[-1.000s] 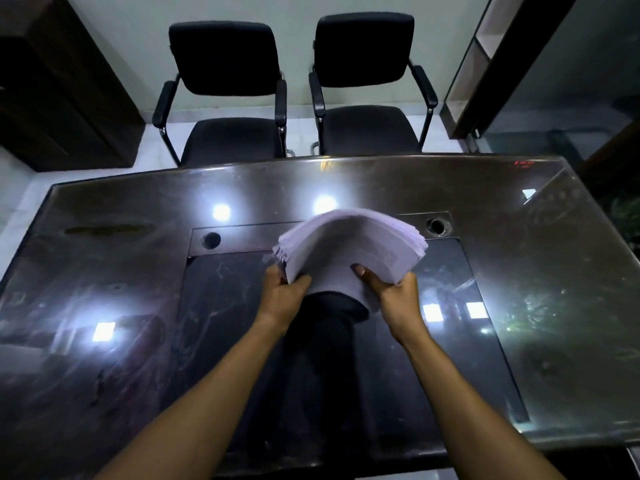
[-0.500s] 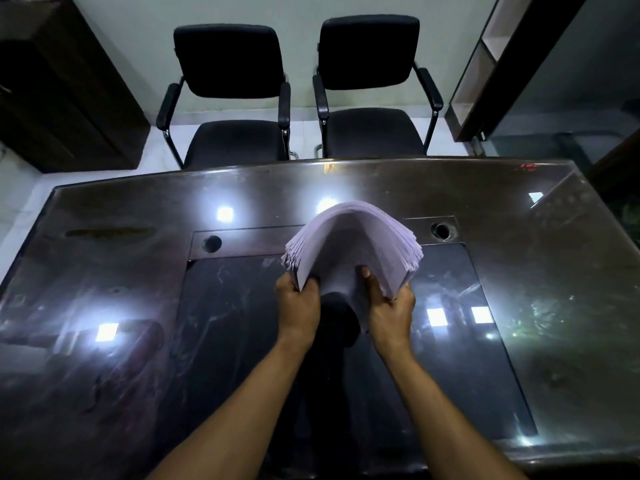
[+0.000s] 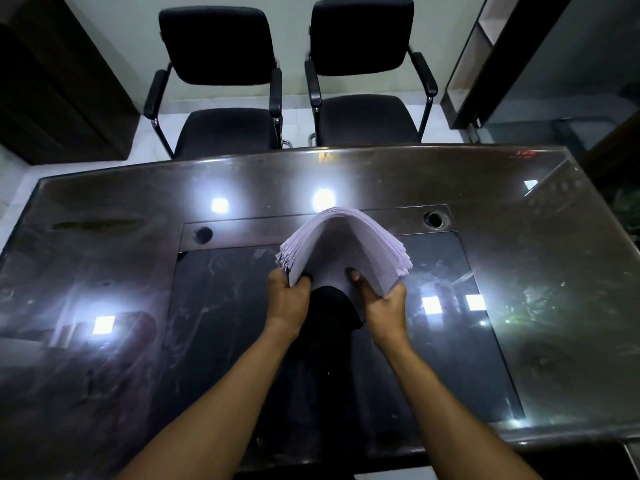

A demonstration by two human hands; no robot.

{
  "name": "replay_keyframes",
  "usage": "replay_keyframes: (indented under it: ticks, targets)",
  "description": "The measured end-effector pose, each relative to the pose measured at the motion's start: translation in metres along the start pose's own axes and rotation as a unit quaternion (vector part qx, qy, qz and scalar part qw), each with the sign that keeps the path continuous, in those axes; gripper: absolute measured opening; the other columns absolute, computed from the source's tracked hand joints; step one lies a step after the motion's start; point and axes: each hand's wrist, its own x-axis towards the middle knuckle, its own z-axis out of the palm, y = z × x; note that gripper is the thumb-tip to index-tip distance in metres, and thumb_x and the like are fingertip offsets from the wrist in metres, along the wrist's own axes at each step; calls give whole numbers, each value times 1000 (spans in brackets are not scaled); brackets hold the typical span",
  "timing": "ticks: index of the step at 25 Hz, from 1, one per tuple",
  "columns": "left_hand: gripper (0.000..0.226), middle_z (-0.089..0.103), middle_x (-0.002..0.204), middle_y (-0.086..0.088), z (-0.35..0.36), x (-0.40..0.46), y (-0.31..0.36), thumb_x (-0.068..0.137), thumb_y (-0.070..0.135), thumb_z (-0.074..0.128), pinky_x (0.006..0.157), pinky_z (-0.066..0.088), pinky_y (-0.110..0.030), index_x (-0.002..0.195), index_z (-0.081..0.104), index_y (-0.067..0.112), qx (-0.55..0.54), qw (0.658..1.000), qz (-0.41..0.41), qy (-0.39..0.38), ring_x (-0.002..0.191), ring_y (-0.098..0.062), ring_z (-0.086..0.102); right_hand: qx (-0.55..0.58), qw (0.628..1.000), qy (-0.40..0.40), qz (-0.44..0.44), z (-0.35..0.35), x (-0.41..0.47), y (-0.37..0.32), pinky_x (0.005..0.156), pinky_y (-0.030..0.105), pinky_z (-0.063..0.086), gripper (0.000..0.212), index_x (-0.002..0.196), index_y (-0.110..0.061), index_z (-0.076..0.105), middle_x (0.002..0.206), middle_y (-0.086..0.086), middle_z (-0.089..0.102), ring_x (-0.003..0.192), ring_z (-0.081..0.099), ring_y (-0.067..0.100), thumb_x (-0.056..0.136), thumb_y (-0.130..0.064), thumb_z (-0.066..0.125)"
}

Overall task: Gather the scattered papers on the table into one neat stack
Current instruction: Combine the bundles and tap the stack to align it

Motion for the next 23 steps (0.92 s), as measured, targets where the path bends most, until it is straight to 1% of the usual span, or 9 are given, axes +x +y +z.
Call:
replay_keyframes:
  ticks: [2, 4, 6, 9, 12, 16, 18, 20, 23]
  targets:
    - [51, 64, 66, 15, 1, -2, -3, 86, -14, 52, 67, 47, -29, 75, 73, 31, -2, 1000, 2, -11, 74, -12, 55, -11, 1000, 5, 18, -1, -5, 1, 73, 31, 57, 15, 82, -33, 70, 79, -18, 75, 78, 70, -4, 90, -23, 79]
    - [77, 66, 64, 25, -2, 0, -3, 85, -15, 51, 68, 49, -21, 78, 70, 59, -11, 999, 13, -30, 66, 1, 56, -14, 1000, 7, 18, -1, -5, 3, 69, 25, 56, 20, 78, -34, 69, 74, -22, 73, 72, 67, -7, 91, -21, 78]
    - [77, 68, 71, 19, -1, 2, -9, 85, -12, 52, 69, 50, -18, 77, 69, 64, -16, 999, 18, -42, 66, 4, 58, -5, 1000, 22, 19, 1, -4, 4, 65, 18, 54, 21, 77, -31, 70, 72, -22, 73, 69, 65, -9, 91, -18, 77]
    - [50, 64, 84, -1, 3, 2, -20, 75, 9, 54, 75, 52, -32, 74, 71, 56, 18, 999, 14, -48, 80, -14, 59, -7, 999, 38, 27, 4, -6, 6, 63, 17, 54, 24, 70, -26, 67, 72, -4, 75, 67, 65, 3, 89, -20, 79]
    - [34, 67, 77, 3, -4, 9, -17, 70, 12, 52, 70, 52, -31, 73, 73, 39, 56, 995, 23, -76, 72, -10, 61, -35, 998, 32, 35, -4, 2, 1, 69, 43, 59, 26, 73, -14, 67, 85, 19, 74, 76, 71, 28, 89, -30, 79]
    - [10, 65, 67, 3, -23, 43, 29, 68, 15, 60, 59, 46, -27, 71, 70, 16, 133, 965, 65, -219, 61, -8, 57, 67, 996, 3, 56, -20, 17, -13, 87, 48, 60, 3, 91, -16, 78, 96, 11, 78, 94, 75, 25, 88, -14, 78]
    - [18, 70, 76, 1, -43, 67, 53, 64, 23, 73, 62, 50, -25, 81, 75, 17, 152, 941, 57, -298, 67, -9, 63, 179, 980, -14, 87, -23, 20, -27, 94, 50, 58, 19, 106, -12, 75, 111, 10, 77, 106, 72, 31, 89, -3, 74]
    - [39, 75, 85, -2, -62, 77, 66, 53, 33, 87, 67, 57, -28, 87, 78, 16, 99, 943, -15, -319, 77, -15, 70, 270, 956, -20, 112, -19, 22, -39, 89, 46, 60, 31, 119, -2, 69, 118, 13, 75, 109, 72, 31, 89, 3, 71]
    - [80, 73, 118, -19, -68, 70, 58, 49, 31, 99, 90, 59, -50, 119, 69, 6, -79, 929, -142, -333, 108, -36, 70, 337, 931, 3, 143, -3, 24, -49, 85, 43, 62, 37, 127, 2, 64, 122, 15, 73, 109, 72, 31, 90, 4, 68]
